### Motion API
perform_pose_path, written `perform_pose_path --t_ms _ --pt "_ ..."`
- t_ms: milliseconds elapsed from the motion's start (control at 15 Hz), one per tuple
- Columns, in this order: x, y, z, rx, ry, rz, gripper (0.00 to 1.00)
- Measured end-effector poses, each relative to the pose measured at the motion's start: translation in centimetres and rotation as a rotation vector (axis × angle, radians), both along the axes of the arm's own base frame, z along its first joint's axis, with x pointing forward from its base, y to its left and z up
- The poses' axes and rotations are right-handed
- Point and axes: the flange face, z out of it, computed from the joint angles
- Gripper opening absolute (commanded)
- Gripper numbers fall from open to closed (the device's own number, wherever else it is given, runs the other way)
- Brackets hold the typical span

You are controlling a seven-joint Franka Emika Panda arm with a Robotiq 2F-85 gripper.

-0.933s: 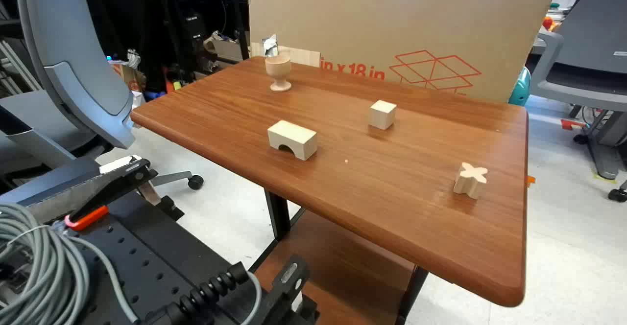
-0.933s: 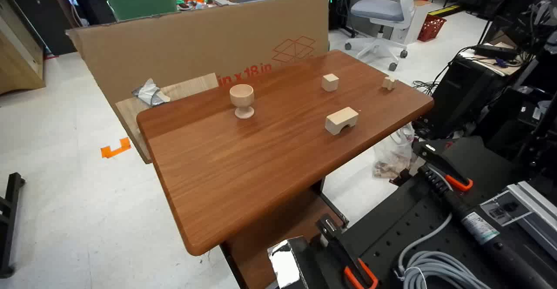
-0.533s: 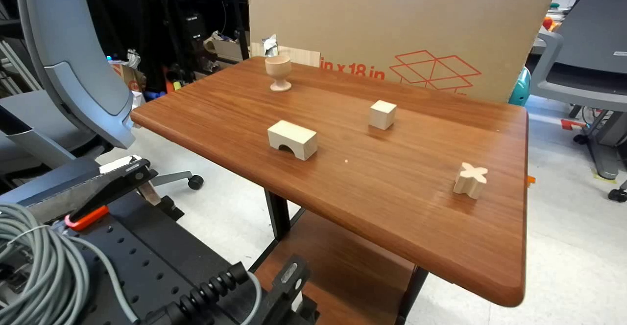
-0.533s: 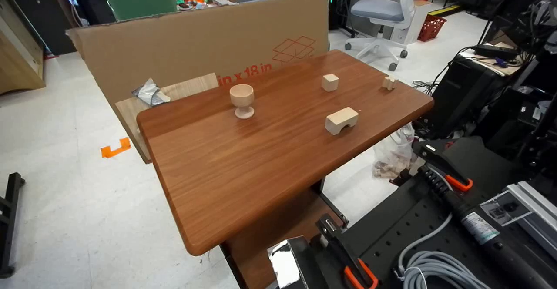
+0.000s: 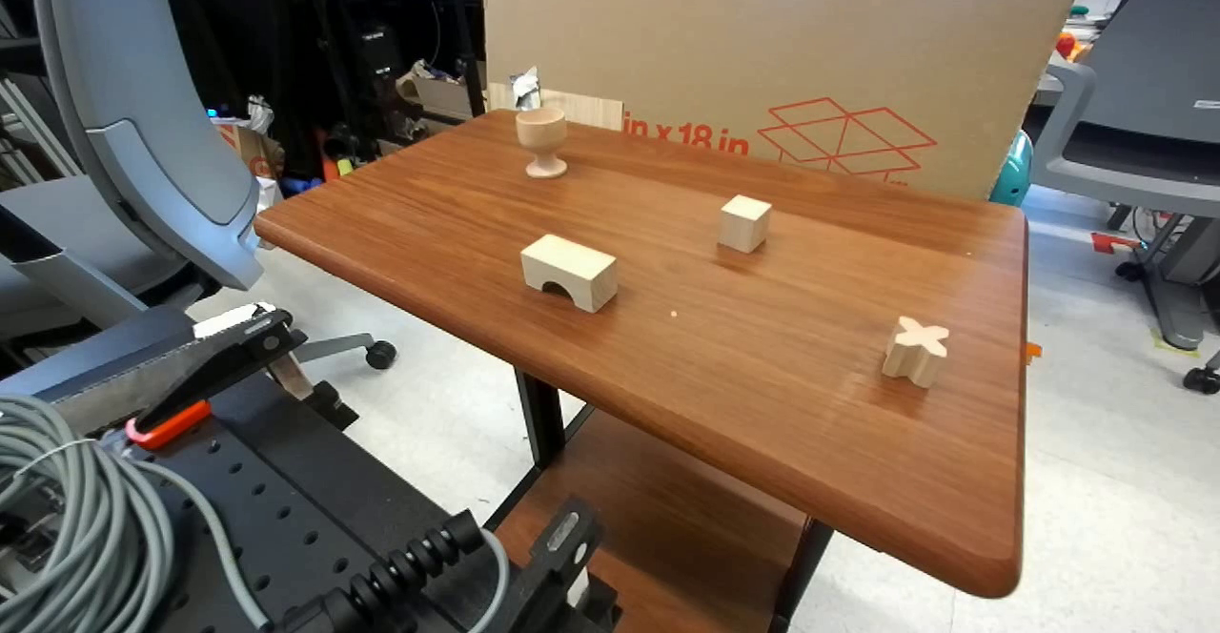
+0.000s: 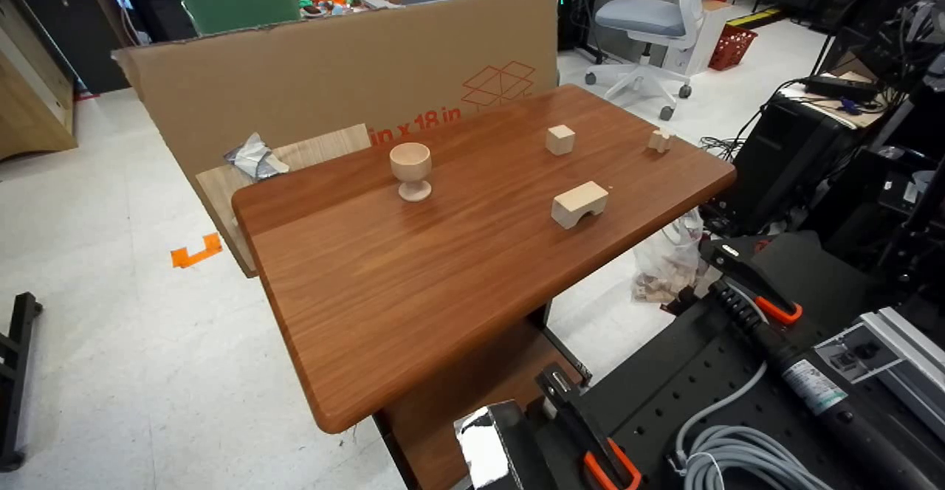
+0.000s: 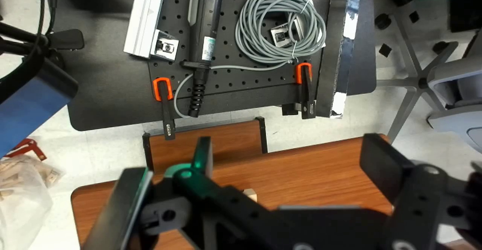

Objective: Put the block on top of the other block

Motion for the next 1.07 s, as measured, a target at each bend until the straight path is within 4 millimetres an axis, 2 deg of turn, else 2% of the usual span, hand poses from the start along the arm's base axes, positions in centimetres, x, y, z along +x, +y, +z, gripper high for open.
perform_pose_path --t_ms 267,467,800,1067 --pt "0.4 -1.1 0.1 -0.009 -0.038 -0.032 1.00" --pt "1.8 -2.4 -1.3 -0.030 -0.080 -0.070 1.00" --pt "6.0 -2.6 -6.1 -0.051 -0.150 -0.047 1.00" --pt "9.7 -0.6 -11.0 -0.060 -0.212 0.012 1.00"
